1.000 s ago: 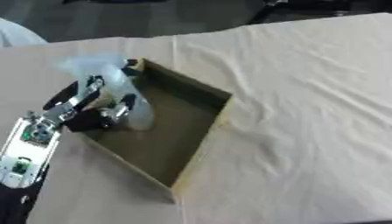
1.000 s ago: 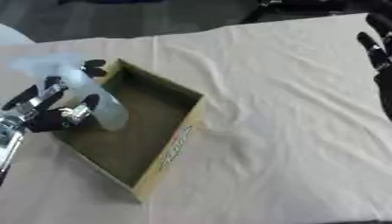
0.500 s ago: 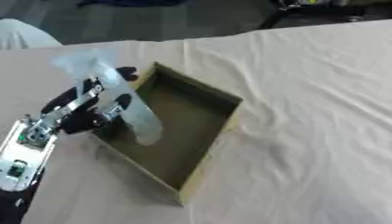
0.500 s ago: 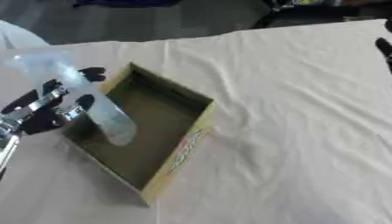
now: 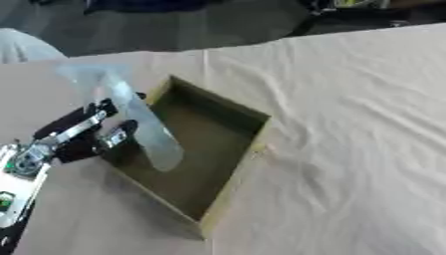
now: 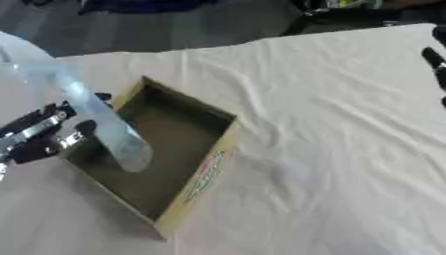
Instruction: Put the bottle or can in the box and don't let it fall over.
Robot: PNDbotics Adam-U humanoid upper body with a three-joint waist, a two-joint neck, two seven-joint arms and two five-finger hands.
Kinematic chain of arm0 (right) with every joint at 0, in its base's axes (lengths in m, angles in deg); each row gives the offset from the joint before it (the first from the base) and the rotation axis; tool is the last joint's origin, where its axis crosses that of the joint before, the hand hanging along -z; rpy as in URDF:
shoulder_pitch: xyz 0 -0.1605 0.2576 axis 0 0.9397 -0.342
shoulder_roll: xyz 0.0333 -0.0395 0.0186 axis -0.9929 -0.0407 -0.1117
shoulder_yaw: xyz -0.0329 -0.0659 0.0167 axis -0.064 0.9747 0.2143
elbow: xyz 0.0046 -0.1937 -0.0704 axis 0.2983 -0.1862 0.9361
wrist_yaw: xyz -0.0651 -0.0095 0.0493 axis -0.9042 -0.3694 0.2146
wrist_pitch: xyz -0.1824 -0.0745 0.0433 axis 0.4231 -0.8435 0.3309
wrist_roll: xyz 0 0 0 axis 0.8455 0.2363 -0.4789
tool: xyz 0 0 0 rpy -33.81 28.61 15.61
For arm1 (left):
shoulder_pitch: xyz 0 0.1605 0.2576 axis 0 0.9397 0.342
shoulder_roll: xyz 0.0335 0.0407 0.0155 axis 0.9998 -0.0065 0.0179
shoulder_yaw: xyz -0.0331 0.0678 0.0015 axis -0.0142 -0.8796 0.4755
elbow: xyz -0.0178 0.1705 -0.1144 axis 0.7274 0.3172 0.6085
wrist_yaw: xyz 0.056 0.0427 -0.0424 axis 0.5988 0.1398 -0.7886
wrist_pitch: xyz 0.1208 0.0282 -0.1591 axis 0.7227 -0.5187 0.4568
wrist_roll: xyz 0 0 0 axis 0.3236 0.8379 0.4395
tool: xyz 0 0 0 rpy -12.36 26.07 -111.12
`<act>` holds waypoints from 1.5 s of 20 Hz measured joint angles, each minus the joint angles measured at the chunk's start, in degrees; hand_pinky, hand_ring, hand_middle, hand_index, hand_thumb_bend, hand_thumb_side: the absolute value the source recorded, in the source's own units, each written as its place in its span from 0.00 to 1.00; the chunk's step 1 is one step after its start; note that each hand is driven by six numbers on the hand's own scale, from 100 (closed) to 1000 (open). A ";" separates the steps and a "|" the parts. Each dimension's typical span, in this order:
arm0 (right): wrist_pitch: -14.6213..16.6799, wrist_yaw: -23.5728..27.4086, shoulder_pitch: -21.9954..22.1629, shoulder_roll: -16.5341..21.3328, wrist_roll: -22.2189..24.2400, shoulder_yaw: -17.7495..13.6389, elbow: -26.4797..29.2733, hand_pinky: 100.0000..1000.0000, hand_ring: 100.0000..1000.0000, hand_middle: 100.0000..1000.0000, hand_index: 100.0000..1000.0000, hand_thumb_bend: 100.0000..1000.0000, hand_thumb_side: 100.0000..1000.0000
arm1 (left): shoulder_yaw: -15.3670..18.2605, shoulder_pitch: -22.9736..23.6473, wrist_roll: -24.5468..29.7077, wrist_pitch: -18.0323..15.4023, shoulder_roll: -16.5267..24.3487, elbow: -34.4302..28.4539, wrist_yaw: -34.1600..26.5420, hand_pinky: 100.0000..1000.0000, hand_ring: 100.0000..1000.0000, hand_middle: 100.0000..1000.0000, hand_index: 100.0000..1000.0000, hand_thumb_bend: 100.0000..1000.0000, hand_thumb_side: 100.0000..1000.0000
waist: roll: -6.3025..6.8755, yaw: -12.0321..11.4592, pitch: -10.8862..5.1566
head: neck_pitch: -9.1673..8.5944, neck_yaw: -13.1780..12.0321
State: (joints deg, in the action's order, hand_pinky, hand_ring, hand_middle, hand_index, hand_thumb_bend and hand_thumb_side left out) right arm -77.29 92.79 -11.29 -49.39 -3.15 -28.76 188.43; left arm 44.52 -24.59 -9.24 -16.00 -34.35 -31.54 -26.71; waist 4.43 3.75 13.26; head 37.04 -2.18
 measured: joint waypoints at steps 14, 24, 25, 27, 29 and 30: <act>-0.21 0.78 -0.49 0.43 -0.34 -0.01 0.00 1.00 1.00 0.86 1.00 0.00 0.51 | 0.30 0.84 -2.70 -6.28 2.27 2.48 9.03 1.00 1.00 1.00 0.74 0.00 1.00 | 0.39 0.09 -0.60 | 0.54 0.13; 0.02 0.79 -0.49 0.45 -0.71 -0.09 0.00 1.00 1.00 0.86 1.00 0.00 0.51 | 2.89 5.52 -1.52 -5.29 5.35 2.44 7.16 1.00 1.00 1.00 0.71 0.00 1.00 | 0.38 0.00 -0.59 | 1.18 -2.99; 0.09 0.79 -0.49 0.45 -0.77 -0.20 0.00 1.00 1.00 0.86 1.00 0.00 0.51 | 3.54 6.25 -1.85 -5.11 5.59 2.29 6.95 1.00 1.00 1.00 0.70 0.00 1.00 | 0.38 -0.02 -0.58 | 1.18 -3.03; 0.20 0.79 -0.49 0.45 -0.88 -0.39 0.00 1.00 1.00 0.86 1.00 0.00 0.51 | 5.19 7.75 -3.10 -4.65 5.84 1.34 6.09 1.00 1.00 1.00 0.71 0.00 0.95 | 0.34 -0.26 -0.56 | 1.18 -3.04; 0.35 0.79 -0.45 0.46 -1.04 -0.48 0.00 1.00 1.00 0.86 1.00 0.00 0.51 | 7.21 9.05 -4.73 -4.02 6.00 -0.21 4.70 1.00 1.00 1.00 0.75 0.00 0.83 | 0.27 -0.37 -0.50 | 1.18 -3.01; 0.40 0.79 -0.42 0.46 -1.09 -0.60 0.00 1.00 1.00 0.86 1.00 0.00 0.51 | 8.28 9.62 -5.54 -3.63 6.00 -1.11 3.96 1.00 1.00 1.00 0.76 0.00 0.81 | 0.18 -0.45 -0.47 | 1.18 -3.01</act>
State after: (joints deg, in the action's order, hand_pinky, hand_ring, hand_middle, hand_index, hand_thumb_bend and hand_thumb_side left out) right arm -76.89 93.58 -11.72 -48.93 -4.23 -29.36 188.43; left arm 52.80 -14.97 -14.78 -19.63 -28.35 -32.65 -22.75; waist 4.61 3.30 12.79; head 38.22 -5.20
